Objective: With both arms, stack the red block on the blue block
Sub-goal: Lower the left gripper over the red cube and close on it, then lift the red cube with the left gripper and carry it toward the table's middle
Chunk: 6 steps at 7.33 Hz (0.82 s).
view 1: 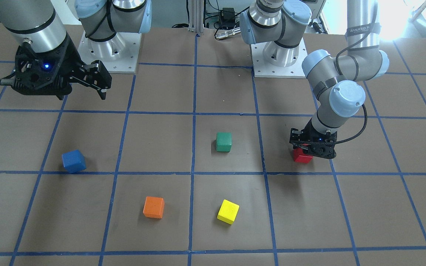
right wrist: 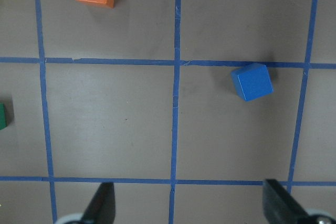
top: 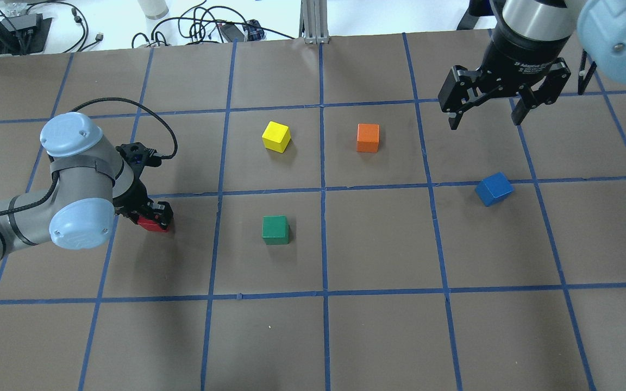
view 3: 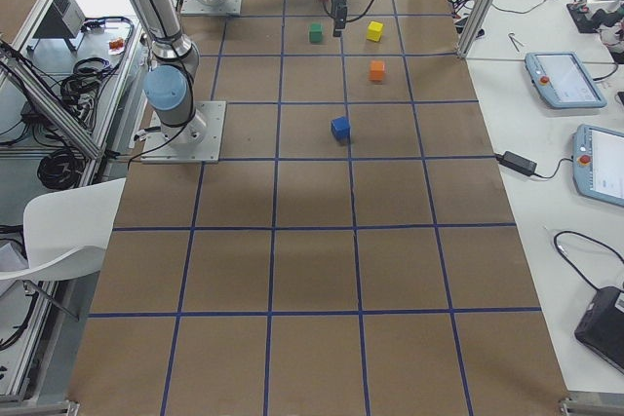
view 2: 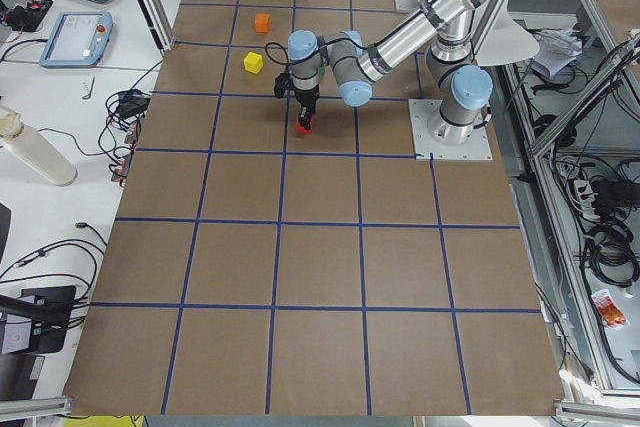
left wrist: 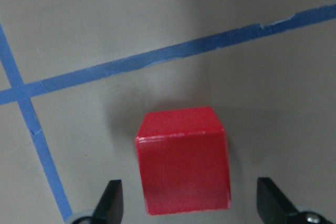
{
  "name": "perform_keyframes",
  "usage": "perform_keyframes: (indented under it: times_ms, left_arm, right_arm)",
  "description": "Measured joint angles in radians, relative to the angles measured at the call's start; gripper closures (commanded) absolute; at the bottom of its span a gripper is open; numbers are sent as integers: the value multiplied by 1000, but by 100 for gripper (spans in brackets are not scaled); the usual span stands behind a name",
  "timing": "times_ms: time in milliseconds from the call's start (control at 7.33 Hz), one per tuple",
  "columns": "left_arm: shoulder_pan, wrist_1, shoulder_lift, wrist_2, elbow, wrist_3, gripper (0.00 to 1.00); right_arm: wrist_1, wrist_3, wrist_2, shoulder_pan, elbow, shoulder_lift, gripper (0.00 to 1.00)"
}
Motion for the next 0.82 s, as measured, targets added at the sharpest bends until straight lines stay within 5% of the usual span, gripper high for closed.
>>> perform_keyframes:
  times_ms: [409, 818]
  left_arm:
    - [-8, -21, 15, 55, 48, -57, 91]
    - [-130, -240, 9, 27, 261, -291, 95]
  right_arm:
    - [3, 0, 0, 0, 0, 0, 0]
    - [5, 0, 0, 0, 0, -2, 0]
